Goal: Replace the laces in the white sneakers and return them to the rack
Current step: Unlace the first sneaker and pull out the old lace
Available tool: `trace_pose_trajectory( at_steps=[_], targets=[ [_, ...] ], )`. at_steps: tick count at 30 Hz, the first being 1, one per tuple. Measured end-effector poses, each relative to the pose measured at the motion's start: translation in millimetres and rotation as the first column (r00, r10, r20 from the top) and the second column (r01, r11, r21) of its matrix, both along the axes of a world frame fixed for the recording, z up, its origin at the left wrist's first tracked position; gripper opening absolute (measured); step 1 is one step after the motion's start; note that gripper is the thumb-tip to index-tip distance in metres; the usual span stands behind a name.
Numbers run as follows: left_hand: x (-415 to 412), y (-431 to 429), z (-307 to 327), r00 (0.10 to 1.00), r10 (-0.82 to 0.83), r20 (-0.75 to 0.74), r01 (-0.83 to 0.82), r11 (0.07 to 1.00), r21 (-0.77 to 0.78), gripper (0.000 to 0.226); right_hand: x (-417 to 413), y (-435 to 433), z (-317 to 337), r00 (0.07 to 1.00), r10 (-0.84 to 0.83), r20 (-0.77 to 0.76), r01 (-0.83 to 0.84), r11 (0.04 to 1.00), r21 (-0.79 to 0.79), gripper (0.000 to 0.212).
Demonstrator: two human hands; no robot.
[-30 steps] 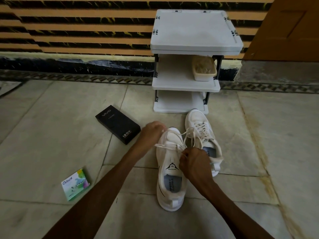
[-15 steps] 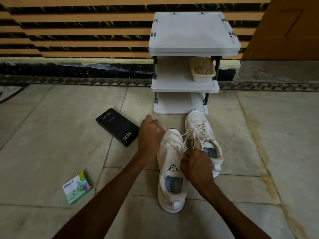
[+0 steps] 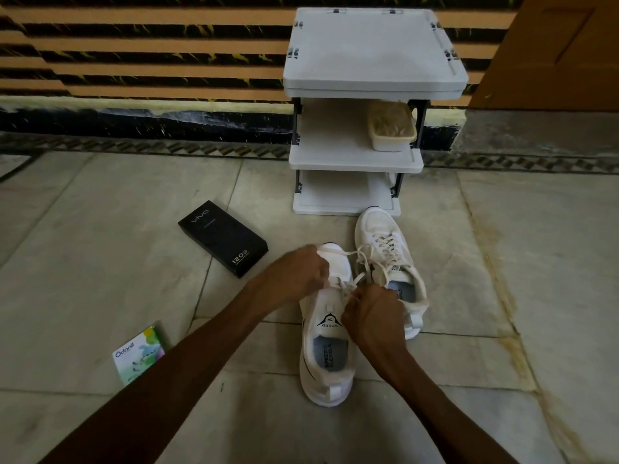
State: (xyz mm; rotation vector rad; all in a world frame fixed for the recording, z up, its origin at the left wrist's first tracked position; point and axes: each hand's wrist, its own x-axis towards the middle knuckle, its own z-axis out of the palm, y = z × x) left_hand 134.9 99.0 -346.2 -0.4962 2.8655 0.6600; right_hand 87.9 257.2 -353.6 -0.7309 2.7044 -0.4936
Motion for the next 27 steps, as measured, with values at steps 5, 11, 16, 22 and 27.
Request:
trace_pose_trajectory(
  at_steps=[5,11,16,22,27],
  targets=[
    [3.0,8.1,-1.1,0.992,-0.041,-0.12,0.019,0.983,-0.18,0.023,3.6,-4.2,4.1,0.999,0.005,-0.043,-0.001,0.995,0.101,0.01],
    [-6.9,-11.1,20.0,0.544,0.839,-0.01,-0.518,0.345,0.783,0.009,10.6,-5.0,2.7,0.997,0.007,-0.081,0.002,0.994,0.11,0.014],
    [-5.9,-15.2,27.7,0.354,0.847,0.397,-0.22,-0.337,0.915,0.027,10.2,-5.1,1.9,0.998,-0.011,-0.057,0.016,0.996,0.083,0.011],
    [0.0,1.4,0.2,0.98,0.19,-0.062,-0.179,0.972,0.153,0.026,9.7,-5.1,-0.2,0.999,-0.025,-0.045,0.028,0.998,0.059,0.012],
    [-3.4,9.1,-7.0,0.987,0.161,-0.022,-0.161,0.987,-0.002,0.019,10.0,-5.7,-1.1,0.999,-0.026,-0.03,0.028,0.998,0.06,0.013]
  ],
)
